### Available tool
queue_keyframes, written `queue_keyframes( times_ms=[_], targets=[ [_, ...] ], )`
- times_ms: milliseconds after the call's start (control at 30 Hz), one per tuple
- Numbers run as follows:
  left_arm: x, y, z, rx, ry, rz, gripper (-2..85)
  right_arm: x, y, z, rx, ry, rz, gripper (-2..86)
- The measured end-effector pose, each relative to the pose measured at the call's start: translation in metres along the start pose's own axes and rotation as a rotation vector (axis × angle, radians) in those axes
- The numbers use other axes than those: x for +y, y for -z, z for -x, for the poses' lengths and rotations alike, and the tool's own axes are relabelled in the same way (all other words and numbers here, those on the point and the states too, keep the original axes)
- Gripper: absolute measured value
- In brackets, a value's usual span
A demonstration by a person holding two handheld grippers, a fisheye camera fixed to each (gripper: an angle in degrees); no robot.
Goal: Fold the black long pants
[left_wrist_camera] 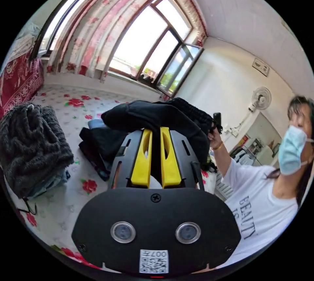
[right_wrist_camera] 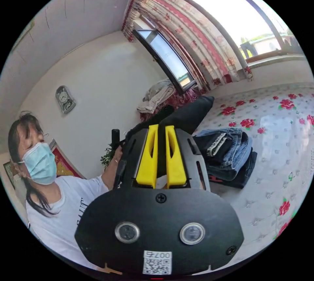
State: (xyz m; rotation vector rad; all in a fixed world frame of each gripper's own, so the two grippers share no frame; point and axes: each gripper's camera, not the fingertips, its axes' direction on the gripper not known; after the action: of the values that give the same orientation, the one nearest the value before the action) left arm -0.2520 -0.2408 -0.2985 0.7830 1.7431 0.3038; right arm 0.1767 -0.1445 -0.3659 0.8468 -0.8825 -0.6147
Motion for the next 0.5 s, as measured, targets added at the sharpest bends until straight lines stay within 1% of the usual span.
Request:
queue_keyframes(
  times_ms=[67,100,133,167,200,233,267,333,433,500],
  targets=[
    [-0.02,-0.025,0.012,-0.137,0.016,0.014,5.5,-0.008,-0.012,-0.036,0.085,-0.093,-0.021,2.4],
    [-0.024,-0.048,0.024,-0.255,0.051,0.055,6.1,-0.004,-0.021,-0.065,0.139,-0.152,-0.016,2.7],
    [-0.021,-0.073,0.039,-0.354,0.116,0.135,6.2,0.001,-0.024,-0.08,0.172,-0.196,-0.015,2.8],
    [-0.017,-0.086,0.047,-0.39,0.141,0.187,6.2,0.017,-0.027,-0.109,0.223,-0.267,-0.006,3.0],
    [-0.007,-0.109,0.057,-0.454,0.171,0.282,5.9,0.038,-0.025,-0.132,0.243,-0.328,-0.002,3.3],
    [0.005,-0.123,0.061,-0.493,0.183,0.32,5.8,0.05,-0.021,-0.142,0.233,-0.35,-0.006,3.4],
    [0.011,-0.127,0.061,-0.499,0.178,0.321,5.8,0.074,-0.01,-0.157,0.211,-0.378,-0.01,3.5],
    [0.023,-0.128,0.05,-0.502,0.11,0.238,5.8,0.109,0.013,-0.172,0.251,-0.387,-0.012,3.6],
    [0.021,-0.13,0.039,-0.533,0.079,0.229,6.0,0.163,0.068,-0.188,0.434,-0.386,0.024,3.9],
    [0.022,-0.129,0.032,-0.558,0.074,0.22,6.1,0.206,0.128,-0.202,0.644,-0.423,0.038,4.4]
  ],
)
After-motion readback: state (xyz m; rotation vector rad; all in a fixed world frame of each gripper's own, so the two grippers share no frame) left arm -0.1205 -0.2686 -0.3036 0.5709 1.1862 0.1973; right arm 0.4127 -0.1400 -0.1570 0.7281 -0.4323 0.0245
